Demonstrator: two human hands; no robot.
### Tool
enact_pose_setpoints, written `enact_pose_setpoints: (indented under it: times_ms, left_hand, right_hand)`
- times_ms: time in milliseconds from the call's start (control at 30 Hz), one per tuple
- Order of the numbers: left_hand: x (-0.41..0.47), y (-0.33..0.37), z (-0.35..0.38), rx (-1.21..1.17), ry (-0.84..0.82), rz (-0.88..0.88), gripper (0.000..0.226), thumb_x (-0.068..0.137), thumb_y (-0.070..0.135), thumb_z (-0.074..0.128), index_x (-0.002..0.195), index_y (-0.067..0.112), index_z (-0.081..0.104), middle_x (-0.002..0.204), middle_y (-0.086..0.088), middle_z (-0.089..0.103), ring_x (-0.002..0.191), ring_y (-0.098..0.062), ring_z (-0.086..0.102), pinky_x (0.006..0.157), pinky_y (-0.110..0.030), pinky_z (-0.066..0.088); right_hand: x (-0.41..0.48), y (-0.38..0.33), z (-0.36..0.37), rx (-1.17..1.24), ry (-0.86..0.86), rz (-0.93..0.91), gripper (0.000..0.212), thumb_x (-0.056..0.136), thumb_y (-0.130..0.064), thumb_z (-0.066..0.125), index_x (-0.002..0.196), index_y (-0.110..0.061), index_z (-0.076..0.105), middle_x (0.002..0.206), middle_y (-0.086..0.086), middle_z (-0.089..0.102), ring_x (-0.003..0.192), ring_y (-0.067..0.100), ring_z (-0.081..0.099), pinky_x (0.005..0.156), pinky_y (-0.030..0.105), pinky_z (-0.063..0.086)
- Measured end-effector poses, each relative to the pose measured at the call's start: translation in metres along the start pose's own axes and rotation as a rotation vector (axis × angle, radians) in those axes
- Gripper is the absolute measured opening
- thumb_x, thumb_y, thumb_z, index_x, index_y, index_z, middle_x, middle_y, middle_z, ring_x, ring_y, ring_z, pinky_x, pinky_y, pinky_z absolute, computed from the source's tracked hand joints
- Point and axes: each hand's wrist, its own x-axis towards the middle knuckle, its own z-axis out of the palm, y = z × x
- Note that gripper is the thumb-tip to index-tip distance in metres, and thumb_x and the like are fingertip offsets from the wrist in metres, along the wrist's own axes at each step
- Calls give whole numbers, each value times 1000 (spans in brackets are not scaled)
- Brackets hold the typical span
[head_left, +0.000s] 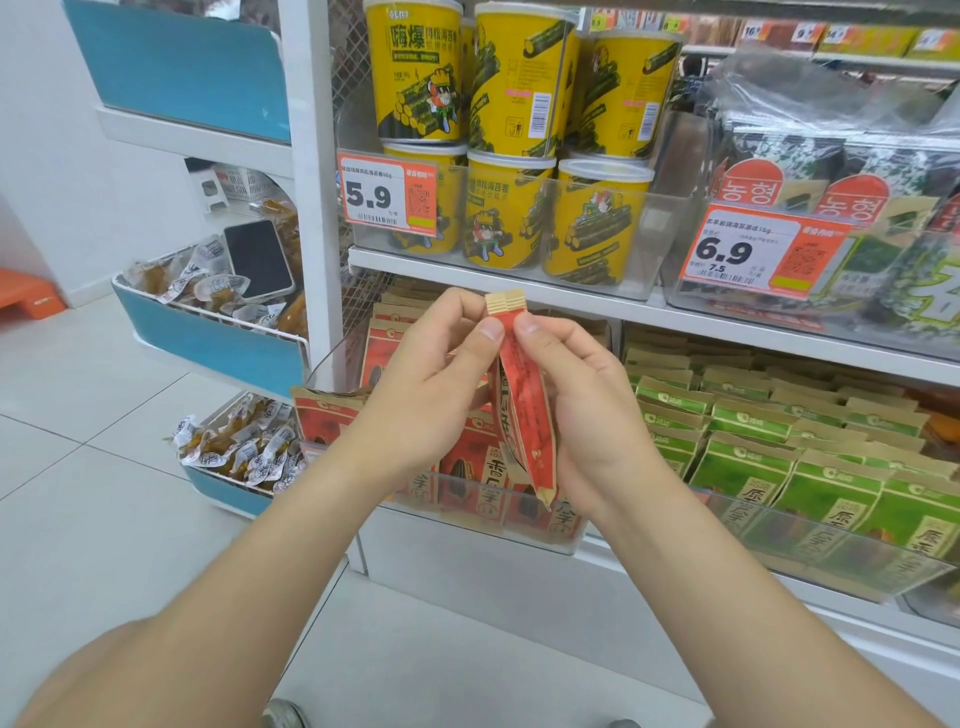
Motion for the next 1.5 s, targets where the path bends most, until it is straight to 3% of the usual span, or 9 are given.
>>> enact_pose_setpoints:
  times_ms: [200, 300, 367, 500, 633, 733, 900, 1100, 1500]
  left_hand:
    - [2, -1, 0, -51, 37, -31, 20, 114, 22, 50, 114, 8, 64, 99, -5, 68, 97, -19, 66, 97, -57, 60]
    - [5, -2, -1, -128, 80, -62, 23, 115, 20, 48, 111, 5, 65, 90, -4, 68, 85, -17, 69, 84, -45, 64]
    - [7, -2, -4, -180, 132, -84, 27, 116, 20, 46, 109, 5, 66, 88, -7, 69, 82, -19, 69, 77, -39, 61]
    - [9, -2, -8, -282, 203, -99, 40, 115, 25, 47, 116, -10, 65, 101, -27, 69, 98, -33, 68, 93, -54, 59]
    - [6, 4, -15, -249, 149, -72, 35, 110, 25, 61, 116, -10, 65, 116, -20, 77, 113, -28, 75, 93, -56, 64]
    - [0, 6, -15, -201, 11, -78, 14, 100, 9, 73, 109, 2, 63, 107, -6, 78, 100, -22, 76, 82, -50, 66]
    - [-7, 8, -8, -169, -75, -98, 28, 94, -5, 75, 116, 2, 60, 119, -16, 78, 94, -22, 79, 76, -37, 66]
    - [-4, 8, -20, -138, -28, -56, 36, 95, 0, 76, 130, 7, 66, 122, -2, 80, 105, -22, 80, 77, -32, 65]
    - [-2, 7, -22, -131, 133, -3, 33, 84, 1, 86, 115, 9, 77, 106, -1, 84, 99, -19, 81, 69, -26, 64]
  right_hand:
    - [0, 0, 1, -58, 3, -27, 11, 100, -24, 74, 103, -15, 78, 99, 12, 74, 92, 24, 65, 88, 42, 53]
    - [-3, -5, -1, -224, -25, -91, 9, 98, -21, 77, 103, -14, 76, 99, 6, 77, 87, 18, 71, 78, 34, 58]
    - [-5, -9, -3, -375, -67, -132, 11, 96, -15, 78, 107, -15, 75, 105, 3, 79, 85, 13, 76, 74, 29, 60]
    - [-6, -7, -3, -564, -82, -163, 21, 94, -24, 83, 112, -21, 72, 114, 0, 76, 80, 14, 78, 69, 34, 65]
    - [-6, -7, 1, -506, 10, -318, 21, 98, -24, 79, 103, -8, 68, 98, 3, 80, 74, 13, 76, 63, 32, 62]
    - [-4, -9, 2, -417, 92, -411, 25, 101, -22, 75, 96, -1, 62, 78, -2, 76, 64, 8, 68, 57, 24, 54]
    - [-3, -12, -3, -423, 171, -446, 31, 100, -25, 76, 90, 0, 61, 68, -10, 69, 61, 2, 60, 60, 17, 49]
    - [1, -16, -18, -608, -27, -272, 34, 92, -33, 85, 107, -15, 61, 112, 2, 79, 90, 31, 78, 86, 61, 62]
    - [1, -20, -20, -565, -204, -224, 35, 100, -34, 71, 117, -7, 55, 114, 8, 79, 100, 28, 75, 98, 66, 57]
